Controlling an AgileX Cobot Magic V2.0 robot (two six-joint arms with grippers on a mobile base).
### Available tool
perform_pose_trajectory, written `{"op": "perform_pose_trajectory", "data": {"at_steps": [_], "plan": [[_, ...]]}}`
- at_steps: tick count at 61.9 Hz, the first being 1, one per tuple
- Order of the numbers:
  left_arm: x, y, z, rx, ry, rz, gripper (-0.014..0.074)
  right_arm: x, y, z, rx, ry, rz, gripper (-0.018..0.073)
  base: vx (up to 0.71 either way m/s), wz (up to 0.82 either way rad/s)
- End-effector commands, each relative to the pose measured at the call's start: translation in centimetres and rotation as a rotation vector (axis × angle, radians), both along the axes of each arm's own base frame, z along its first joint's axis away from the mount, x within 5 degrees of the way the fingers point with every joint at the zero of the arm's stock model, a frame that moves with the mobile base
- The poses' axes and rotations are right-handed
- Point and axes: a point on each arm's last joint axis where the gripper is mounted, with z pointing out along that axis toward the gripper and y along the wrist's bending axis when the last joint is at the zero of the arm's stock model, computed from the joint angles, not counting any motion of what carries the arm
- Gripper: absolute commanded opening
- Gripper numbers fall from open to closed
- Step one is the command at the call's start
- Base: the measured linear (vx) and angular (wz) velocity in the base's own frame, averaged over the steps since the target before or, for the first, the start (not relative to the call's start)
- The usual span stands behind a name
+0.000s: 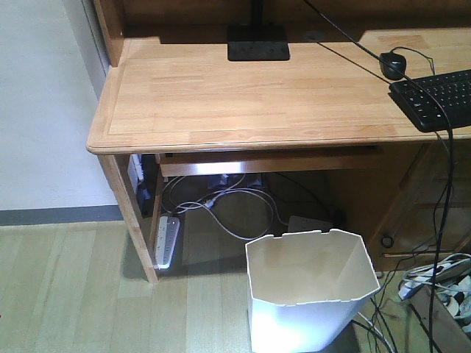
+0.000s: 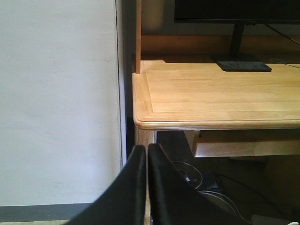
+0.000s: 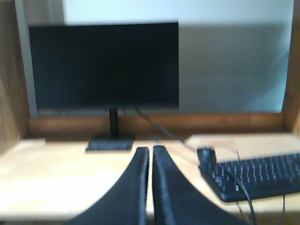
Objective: Move trash bin to bedside with robot
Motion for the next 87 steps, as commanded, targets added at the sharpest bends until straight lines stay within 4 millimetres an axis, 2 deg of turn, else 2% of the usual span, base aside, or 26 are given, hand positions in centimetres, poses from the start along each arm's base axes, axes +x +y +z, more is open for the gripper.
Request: {"op": "perform_pose_trajectory", "data": {"at_steps": [1, 10, 18, 28, 39, 52, 64, 69, 74, 81, 87], "plan": [[0.1, 0.0, -0.3, -0.012, -0.051, -0.001, -0.0006, 2.0, 0.0, 2.6, -0.021, 0.035, -0.006, -0.0004, 0.0, 0.0], [0.1, 0.0, -0.3, -0.012, -0.051, -0.001, -0.0006, 4.8, 0.1, 2.8, -0.018, 0.156, -0.005, -0.0004, 0.0, 0.0], [0.1, 0.0, -0.3, -0.012, -0.051, -0.001, -0.0006, 6.5, 0.1, 1.8, -0.013, 0.228, -0.005, -0.0004, 0.0, 0.0], [0.1, 0.0, -0.3, -0.012, -0.051, -0.001, -0.0006, 7.3, 0.1, 0.3, -0.019, 0.356, -0.004, -0.0001, 0.0, 0.0], [0.1, 0.0, -0.3, -0.012, -0.051, 0.0, -0.0006, 7.6, 0.1, -0.1, -0.019, 0.405, -0.004, 0.0032, 0.0, 0.0], [0.1, 0.0, -0.3, -0.012, -0.051, 0.0, -0.0006, 7.6, 0.1, 0.2, -0.032, 0.461, -0.002, 0.019, 0.0, 0.0], [0.1, 0.0, -0.3, -0.012, -0.051, 0.0, -0.0006, 7.4, 0.1, -0.1, -0.051, 0.503, 0.001, 0.0433, 0.0, 0.0], [0.1, 0.0, -0.3, -0.012, -0.051, 0.0, -0.0006, 7.4, 0.1, -0.1, -0.079, 0.503, 0.006, 0.0508, 0.0, 0.0], [0.1, 0.0, -0.3, -0.012, -0.051, 0.0, -0.0006, 7.5, 0.1, -0.1, -0.095, 0.499, 0.009, 0.0552, 0.0, 0.0], [0.1, 0.0, -0.3, -0.012, -0.051, 0.0, -0.0006, 7.6, 0.1, 0.2, -0.093, 0.471, 0.008, 0.0563, 0.0, 0.0], [0.1, 0.0, -0.3, -0.012, -0.051, 0.0, -0.0006, 7.6, 0.2, 0.2, -0.01, 0.471, 0.0, 0.0562, 0.0, 0.0]]}}
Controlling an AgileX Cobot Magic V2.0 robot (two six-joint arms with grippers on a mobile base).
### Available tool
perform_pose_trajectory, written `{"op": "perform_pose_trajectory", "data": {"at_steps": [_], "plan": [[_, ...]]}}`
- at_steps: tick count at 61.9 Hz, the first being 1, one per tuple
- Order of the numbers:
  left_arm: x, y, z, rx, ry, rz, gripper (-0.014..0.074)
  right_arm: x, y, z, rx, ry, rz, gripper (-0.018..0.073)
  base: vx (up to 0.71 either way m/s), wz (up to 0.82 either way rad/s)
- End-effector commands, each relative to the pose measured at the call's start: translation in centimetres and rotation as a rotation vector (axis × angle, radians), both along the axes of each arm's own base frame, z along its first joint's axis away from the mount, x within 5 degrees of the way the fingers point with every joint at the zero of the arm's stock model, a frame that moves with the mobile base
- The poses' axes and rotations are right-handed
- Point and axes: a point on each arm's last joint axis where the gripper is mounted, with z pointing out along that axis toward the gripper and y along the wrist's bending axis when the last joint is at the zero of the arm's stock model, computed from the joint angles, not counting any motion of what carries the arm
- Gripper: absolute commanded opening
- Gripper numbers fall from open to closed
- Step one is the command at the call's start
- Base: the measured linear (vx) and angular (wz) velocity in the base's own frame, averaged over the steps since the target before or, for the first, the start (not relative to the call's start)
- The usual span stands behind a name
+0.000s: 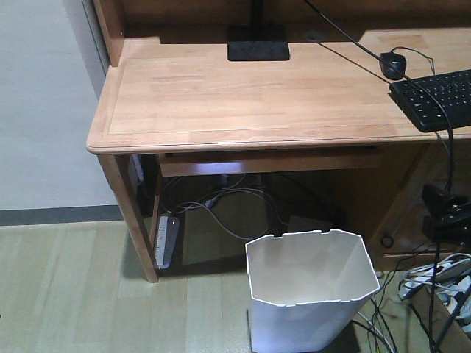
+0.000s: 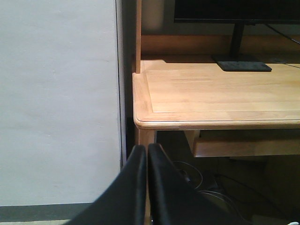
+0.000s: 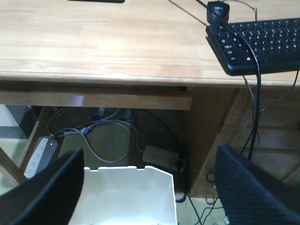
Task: Move trash bin to bedside with robot
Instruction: 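Reach the right gripper down toward the rim of the white trash bin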
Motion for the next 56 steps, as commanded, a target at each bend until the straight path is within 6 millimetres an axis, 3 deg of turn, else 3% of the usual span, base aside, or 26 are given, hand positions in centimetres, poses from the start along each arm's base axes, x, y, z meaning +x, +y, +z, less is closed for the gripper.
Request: {"op": "perform_pose_trajectory", "data": {"at_steps": [1, 13, 29, 42, 56], "plan": [[0.1, 0.0, -0.3, -0.012, -0.051, 0.0, -0.0006, 0.7, 0.0, 1.8, 0.058, -0.11, -0.028, 0.0562, 0.0, 0.0], [0.1, 0.0, -0.3, -0.012, -0.05, 0.0, -0.0006, 2.1, 0.1, 2.6, 0.073, -0.015, -0.035, 0.0562, 0.0, 0.0], [0.1, 0.0, -0.3, -0.012, -0.05, 0.0, -0.0006, 6.6, 0.2, 2.0, 0.066, 0.226, -0.038, 0.0562, 0.0, 0.0], [0.1, 0.0, -0.3, -0.012, -0.05, 0.0, -0.0006, 9.7, -2.6, -0.5, 0.091, 0.39, -0.151, 0.0562, 0.0, 0.0], [0.1, 0.0, -0.3, -0.012, -0.05, 0.0, -0.0006, 12.8, -4.5, -4.7, 0.044, 0.549, -0.068, 0.0562, 0.0, 0.0]]}}
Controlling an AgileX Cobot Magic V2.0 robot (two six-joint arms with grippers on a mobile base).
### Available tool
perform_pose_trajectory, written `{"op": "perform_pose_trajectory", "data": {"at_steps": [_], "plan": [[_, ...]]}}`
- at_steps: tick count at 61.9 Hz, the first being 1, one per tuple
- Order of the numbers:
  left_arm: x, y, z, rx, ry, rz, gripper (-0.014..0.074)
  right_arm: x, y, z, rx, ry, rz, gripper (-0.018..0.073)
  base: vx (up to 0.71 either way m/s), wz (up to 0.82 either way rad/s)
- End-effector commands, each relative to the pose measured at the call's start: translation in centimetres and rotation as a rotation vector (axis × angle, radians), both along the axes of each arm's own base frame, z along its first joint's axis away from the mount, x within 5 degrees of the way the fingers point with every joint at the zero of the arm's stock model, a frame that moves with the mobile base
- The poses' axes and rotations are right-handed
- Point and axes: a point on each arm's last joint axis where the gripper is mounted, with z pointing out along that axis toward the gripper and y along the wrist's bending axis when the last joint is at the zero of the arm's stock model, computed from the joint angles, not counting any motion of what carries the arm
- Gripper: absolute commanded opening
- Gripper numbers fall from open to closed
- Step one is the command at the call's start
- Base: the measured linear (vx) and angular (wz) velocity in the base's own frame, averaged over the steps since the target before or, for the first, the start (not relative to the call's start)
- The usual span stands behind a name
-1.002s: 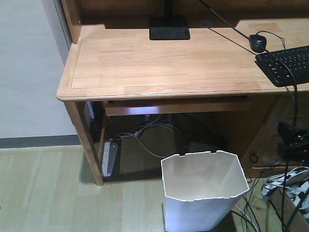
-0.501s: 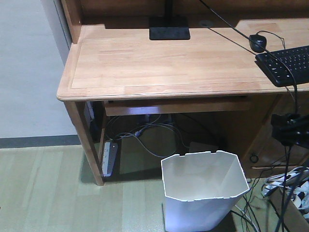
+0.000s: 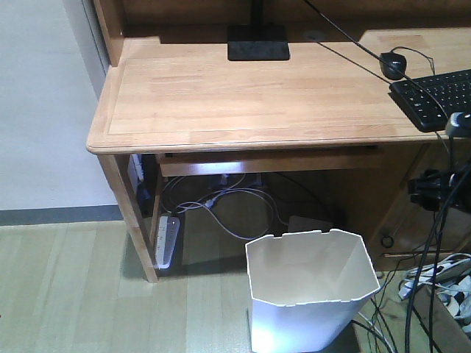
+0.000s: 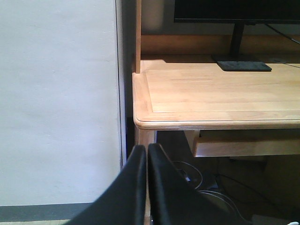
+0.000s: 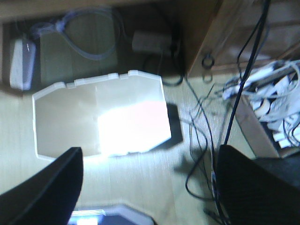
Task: Move trash bin to bedside with robot
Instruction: 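Reach the right gripper down toward the rim of the white trash bin, then close the right gripper on the bin rim nearest it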
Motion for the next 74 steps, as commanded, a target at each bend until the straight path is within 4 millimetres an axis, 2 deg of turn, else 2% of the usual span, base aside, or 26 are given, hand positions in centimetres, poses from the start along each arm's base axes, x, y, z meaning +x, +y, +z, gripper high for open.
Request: {"op": "perform_pose_trajectory", "data": {"at_steps": [1, 10, 31, 50, 66, 74], "plan": [[0.1, 0.0, -0.3, -0.012, -0.05, 0.0, -0.0006, 1.9, -0.8, -0.5, -0.013, -0.029, 0.042, 0.0562, 0.0, 0.0], [0.1, 0.0, -0.3, -0.012, -0.05, 0.0, -0.0006, 4.1, -1.4, -4.2, -0.031, 0.018, 0.065, 0.0562, 0.0, 0.0], [0.1, 0.0, -0.3, -0.012, -0.05, 0.0, -0.0006, 9.5, -2.6, -15.0, -0.028, 0.201, 0.124, 0.0562, 0.0, 0.0], [0.1, 0.0, -0.3, -0.012, -0.05, 0.0, -0.0006, 13.9, -3.3, -22.2, -0.002, 0.27, 0.143, 0.0562, 0.0, 0.0], [0.1, 0.0, -0.3, -0.012, -0.05, 0.0, -0.0006, 15.6, -3.5, -26.9, 0.018, 0.318, 0.159, 0.0562, 0.0, 0.0], [0.1, 0.0, -0.3, -0.012, -0.05, 0.0, -0.0006, 15.4, -3.4, -29.0, 0.028, 0.359, 0.178, 0.0562, 0.0, 0.0]]}}
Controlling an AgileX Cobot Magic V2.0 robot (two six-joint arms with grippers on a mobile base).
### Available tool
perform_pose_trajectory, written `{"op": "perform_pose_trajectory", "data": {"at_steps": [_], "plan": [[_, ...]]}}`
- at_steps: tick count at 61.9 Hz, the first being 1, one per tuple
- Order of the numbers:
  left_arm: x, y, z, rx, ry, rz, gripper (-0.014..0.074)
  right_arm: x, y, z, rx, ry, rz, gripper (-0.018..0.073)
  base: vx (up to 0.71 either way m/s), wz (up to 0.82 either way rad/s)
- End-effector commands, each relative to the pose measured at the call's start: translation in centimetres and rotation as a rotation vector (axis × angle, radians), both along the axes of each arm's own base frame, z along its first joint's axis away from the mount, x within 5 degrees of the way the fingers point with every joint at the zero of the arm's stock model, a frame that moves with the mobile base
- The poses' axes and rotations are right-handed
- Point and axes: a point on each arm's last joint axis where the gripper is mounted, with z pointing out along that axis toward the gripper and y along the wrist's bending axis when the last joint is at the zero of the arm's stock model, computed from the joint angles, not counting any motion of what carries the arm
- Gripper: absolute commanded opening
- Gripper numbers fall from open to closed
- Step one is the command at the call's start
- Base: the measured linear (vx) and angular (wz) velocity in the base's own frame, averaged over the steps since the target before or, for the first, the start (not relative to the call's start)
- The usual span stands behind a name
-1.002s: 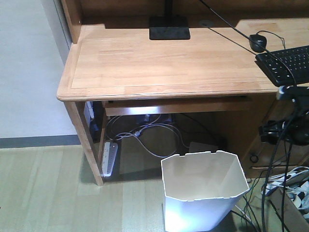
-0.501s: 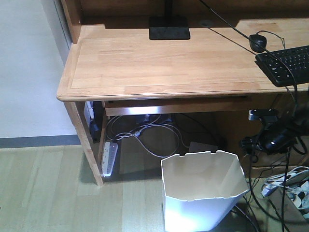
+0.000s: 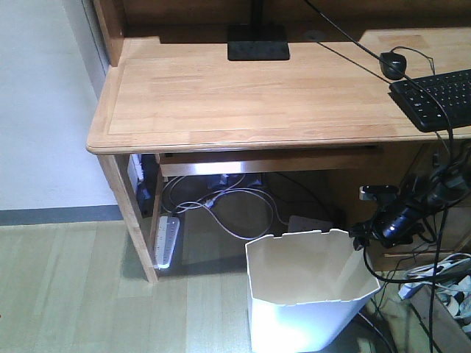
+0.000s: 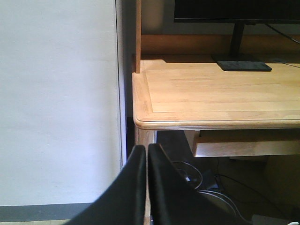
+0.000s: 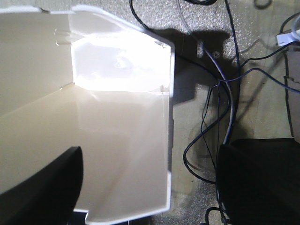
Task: Move trash bin to bedside with robot
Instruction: 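Close the right gripper on the bin rim nearest it, then lift the white bin with the right gripper and pull it out from under the desk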
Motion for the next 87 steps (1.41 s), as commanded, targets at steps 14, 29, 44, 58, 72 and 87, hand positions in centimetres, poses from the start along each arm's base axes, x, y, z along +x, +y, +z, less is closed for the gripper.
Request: {"op": "perform_pose_trajectory", "data": {"at_steps": [14, 29, 44, 58, 72, 87], "plan": [[0.1, 0.0, -0.3, -0.012, -0.05, 0.0, -0.0006, 1.1, -0.5, -1.7, -0.006, -0.019, 0.03, 0.0562, 0.0, 0.0], [0.1, 0.0, -0.3, -0.012, -0.05, 0.0, -0.0006, 1.9, -0.7, -4.1, -0.007, -0.006, 0.057, 0.0562, 0.0, 0.0], [0.1, 0.0, -0.3, -0.012, -0.05, 0.0, -0.0006, 3.1, -0.8, -6.4, 0.012, 0.012, 0.05, 0.0562, 0.0, 0.0], [0.1, 0.0, -0.3, -0.012, -0.05, 0.0, -0.0006, 3.6, -0.9, -8.3, 0.029, 0.052, 0.041, 0.0512, 0.0, 0.0], [0.1, 0.0, -0.3, -0.012, -0.05, 0.0, -0.0006, 4.4, -0.6, -8.3, 0.07, 0.04, 0.033, 0.0052, 0.0, 0.0], [0.1, 0.0, -0.3, -0.012, -0.05, 0.0, -0.0006, 4.5, 1.0, -7.9, 0.256, 0.024, 0.055, -0.0011, 0.0, 0.0]]}}
